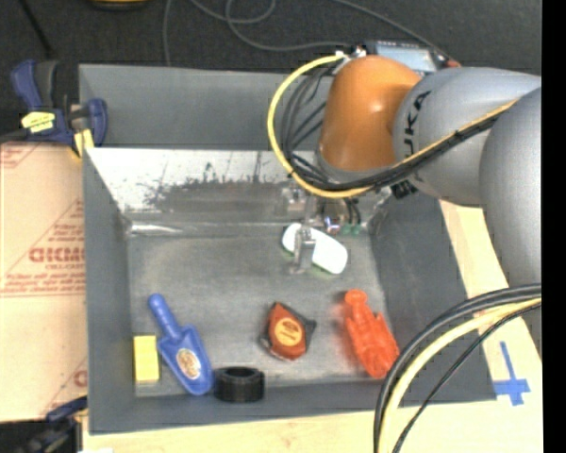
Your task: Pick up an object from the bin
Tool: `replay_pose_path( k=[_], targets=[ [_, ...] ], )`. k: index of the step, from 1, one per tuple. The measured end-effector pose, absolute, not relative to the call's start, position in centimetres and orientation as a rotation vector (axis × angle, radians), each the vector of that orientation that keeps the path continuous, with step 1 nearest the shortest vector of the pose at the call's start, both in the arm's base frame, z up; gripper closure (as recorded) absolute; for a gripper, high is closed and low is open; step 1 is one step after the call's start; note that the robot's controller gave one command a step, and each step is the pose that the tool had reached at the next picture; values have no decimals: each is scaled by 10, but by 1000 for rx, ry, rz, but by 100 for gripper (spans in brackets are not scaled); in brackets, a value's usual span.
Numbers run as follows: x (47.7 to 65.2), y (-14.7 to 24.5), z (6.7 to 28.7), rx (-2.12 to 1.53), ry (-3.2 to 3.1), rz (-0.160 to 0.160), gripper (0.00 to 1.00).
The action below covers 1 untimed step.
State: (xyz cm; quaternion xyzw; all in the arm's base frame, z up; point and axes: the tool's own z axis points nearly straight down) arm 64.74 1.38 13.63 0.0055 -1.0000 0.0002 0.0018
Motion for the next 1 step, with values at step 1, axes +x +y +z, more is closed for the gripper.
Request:
replay_pose_path(
  k=[1],
  targets=[
    [649, 14, 142, 17, -3146, 0, 0]
  ],
)
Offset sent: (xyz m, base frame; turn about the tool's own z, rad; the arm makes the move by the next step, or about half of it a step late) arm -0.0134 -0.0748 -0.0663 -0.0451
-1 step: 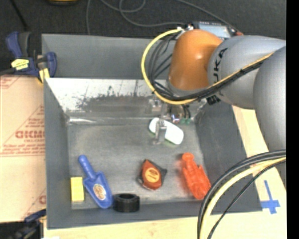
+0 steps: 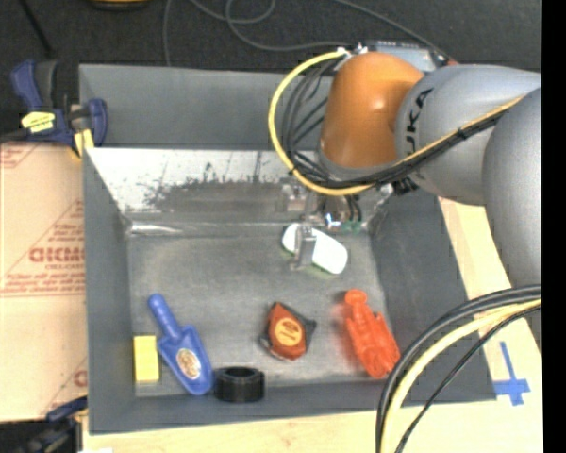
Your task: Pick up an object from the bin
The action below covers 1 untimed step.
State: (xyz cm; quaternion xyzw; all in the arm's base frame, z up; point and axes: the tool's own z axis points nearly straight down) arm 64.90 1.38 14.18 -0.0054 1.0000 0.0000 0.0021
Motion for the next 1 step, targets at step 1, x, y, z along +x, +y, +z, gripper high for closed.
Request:
replay_pose_path(
  k=[1],
  targets=[
    [639, -48, 85, -80, 3131, -2, 0]
  ],
)
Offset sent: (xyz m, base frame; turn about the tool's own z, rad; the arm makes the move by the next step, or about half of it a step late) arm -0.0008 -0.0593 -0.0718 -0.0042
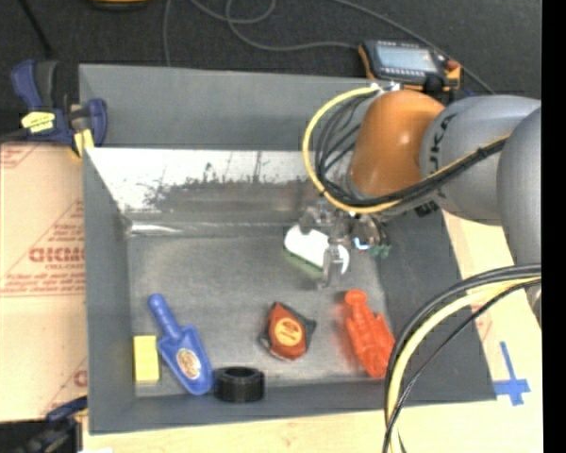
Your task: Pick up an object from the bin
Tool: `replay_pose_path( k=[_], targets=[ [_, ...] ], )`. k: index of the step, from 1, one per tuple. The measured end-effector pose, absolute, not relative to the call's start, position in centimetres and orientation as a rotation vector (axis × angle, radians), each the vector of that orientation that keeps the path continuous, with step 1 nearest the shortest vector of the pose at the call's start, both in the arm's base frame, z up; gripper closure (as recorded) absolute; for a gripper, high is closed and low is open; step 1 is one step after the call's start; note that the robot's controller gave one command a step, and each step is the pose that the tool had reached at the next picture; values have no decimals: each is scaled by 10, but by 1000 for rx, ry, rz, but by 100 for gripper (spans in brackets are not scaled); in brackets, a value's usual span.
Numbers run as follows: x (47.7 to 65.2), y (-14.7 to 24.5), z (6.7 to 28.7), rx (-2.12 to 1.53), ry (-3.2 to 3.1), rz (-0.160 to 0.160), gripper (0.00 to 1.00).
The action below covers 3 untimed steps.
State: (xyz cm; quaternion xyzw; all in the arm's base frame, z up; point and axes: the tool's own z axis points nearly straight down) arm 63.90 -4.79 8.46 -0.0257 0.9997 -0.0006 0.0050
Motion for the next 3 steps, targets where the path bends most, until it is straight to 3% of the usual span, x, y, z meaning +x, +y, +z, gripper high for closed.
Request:
replay_pose_path(
  k=[1, 2, 3],
  targets=[
    [648, -62, 67, -40, 3127, -3, 100],
    [650, -48, 72, -27, 3129, 0, 100],
    [645, -26, 105, -46, 3137, 1, 100]
  ],
)
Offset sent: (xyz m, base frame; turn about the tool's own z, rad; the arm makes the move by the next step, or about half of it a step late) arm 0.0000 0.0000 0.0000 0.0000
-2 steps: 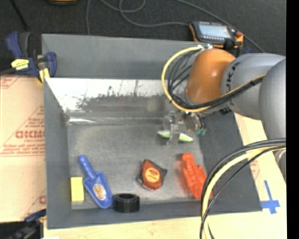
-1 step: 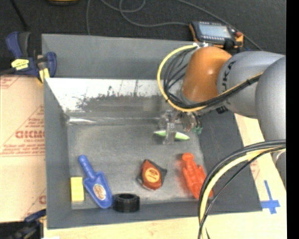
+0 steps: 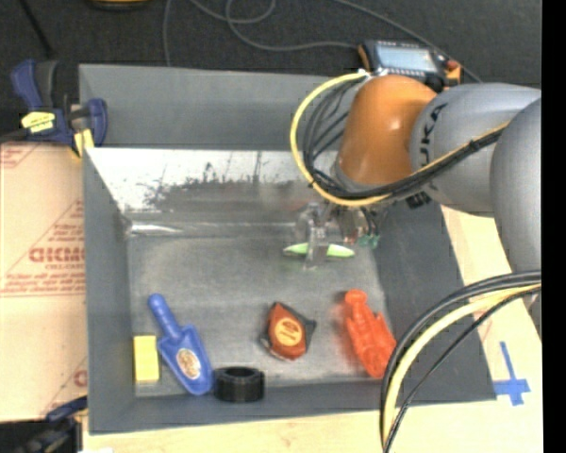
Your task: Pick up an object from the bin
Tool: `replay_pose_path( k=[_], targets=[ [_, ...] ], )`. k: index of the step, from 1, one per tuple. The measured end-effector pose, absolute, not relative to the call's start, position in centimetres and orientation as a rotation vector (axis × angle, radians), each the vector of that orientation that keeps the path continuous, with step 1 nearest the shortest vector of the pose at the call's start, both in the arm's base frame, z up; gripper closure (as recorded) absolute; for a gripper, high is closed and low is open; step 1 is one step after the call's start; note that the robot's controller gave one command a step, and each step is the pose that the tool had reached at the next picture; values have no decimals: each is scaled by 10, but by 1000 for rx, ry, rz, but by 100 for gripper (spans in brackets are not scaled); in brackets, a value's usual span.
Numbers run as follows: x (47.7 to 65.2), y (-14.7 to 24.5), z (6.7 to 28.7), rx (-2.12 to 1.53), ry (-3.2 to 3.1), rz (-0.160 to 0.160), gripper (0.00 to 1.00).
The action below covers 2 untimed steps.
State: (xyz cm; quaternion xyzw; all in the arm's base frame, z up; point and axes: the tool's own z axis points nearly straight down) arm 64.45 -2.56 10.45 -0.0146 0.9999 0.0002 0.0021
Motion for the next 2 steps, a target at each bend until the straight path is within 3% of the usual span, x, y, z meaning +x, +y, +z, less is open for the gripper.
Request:
replay_pose_path(
  k=[1, 2],
  targets=[
    [616, -36, 175, -59, 3140, 0, 100],
    [633, -28, 196, -39, 3125, -1, 100]
  ],
)
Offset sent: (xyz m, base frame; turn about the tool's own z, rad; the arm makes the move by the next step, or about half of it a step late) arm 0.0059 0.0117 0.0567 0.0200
